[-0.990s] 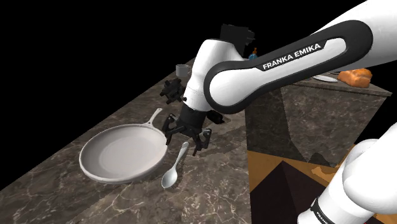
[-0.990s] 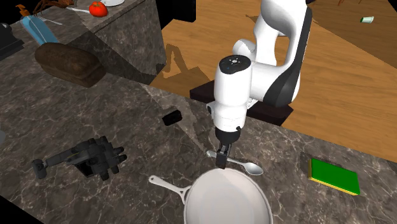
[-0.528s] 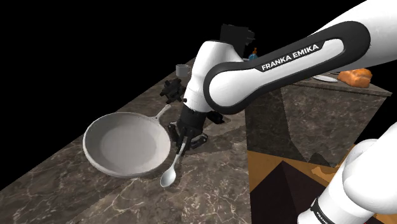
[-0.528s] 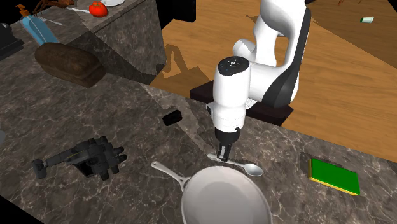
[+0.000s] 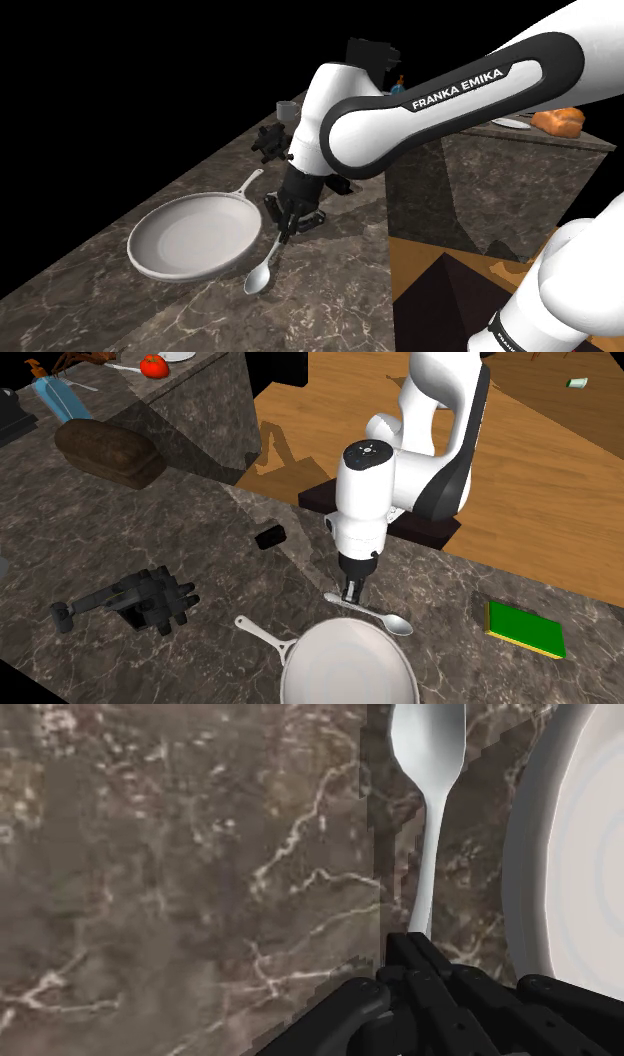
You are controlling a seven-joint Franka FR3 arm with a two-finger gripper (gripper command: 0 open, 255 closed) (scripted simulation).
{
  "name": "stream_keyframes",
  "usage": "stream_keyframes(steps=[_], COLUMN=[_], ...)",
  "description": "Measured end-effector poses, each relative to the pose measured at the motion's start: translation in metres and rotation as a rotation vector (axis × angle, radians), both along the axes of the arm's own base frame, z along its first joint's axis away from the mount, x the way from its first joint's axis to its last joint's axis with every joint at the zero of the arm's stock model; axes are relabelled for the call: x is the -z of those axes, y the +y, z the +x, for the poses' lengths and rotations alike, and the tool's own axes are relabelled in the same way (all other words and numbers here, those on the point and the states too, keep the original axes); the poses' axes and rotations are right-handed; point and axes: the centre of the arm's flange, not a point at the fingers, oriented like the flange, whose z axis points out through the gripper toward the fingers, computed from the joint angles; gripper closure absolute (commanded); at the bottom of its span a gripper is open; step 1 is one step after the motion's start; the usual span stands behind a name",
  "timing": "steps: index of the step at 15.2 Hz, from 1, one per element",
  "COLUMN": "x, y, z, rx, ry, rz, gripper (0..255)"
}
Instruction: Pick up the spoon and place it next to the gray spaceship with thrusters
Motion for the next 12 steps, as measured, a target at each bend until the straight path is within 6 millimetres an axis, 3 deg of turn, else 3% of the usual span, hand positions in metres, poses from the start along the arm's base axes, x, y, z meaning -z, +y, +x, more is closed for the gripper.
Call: stream_keyframes(steps=[6,12], x=[-0.028,-0.002], y=[-0.008,-0.005], z=[0.026,0.033], rx=[0.031,0.038], ry=[0.034,0.035], rz=[-0.072,-0.081], gripper=[0,0])
